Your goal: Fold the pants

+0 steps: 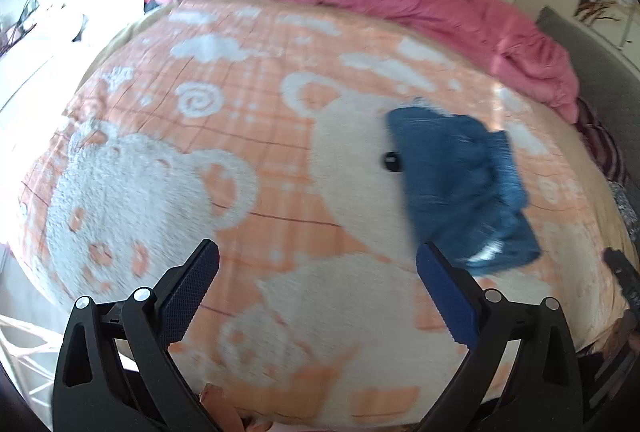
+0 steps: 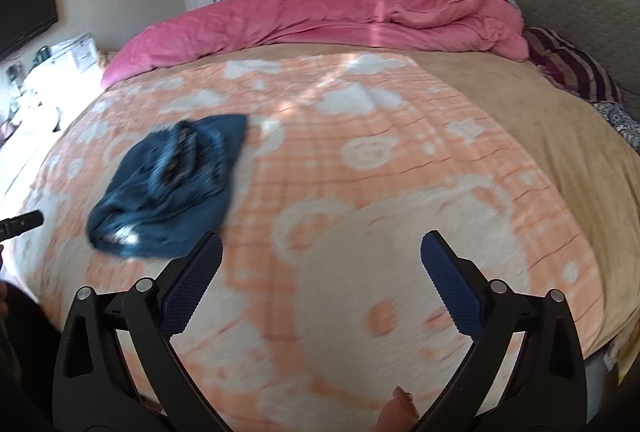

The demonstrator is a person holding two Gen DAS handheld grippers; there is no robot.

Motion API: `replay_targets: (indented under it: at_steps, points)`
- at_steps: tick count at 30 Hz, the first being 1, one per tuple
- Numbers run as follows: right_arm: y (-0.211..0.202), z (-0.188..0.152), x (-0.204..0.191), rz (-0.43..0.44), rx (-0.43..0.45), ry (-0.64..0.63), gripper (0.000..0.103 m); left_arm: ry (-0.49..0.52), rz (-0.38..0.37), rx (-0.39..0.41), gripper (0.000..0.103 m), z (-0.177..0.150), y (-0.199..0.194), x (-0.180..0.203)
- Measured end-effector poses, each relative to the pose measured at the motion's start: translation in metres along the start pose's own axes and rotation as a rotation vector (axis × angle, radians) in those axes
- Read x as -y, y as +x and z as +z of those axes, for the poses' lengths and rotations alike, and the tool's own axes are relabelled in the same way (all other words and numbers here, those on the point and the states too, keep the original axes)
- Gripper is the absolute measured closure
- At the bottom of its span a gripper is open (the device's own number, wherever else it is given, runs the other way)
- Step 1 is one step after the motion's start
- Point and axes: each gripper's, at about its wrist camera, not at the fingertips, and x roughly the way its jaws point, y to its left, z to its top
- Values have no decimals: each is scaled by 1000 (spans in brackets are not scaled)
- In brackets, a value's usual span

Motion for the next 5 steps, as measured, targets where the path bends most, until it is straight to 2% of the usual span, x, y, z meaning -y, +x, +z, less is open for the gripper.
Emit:
replay_targets:
  at_steps: [1,2,4,5]
  points:
    - [9,15,22,-61,4,12,9,-20,69,-55,5,20,17,-18]
    - [21,28,44,-120,-9,14,9,-28,131,-76,5,36,30,-34]
    - [56,48,91,-210,-71,45,9,-58,270,-70,5,69,56,-68]
    - [75,54,117,-232,-114,93,9,-58,296,-69,5,81,69,-80]
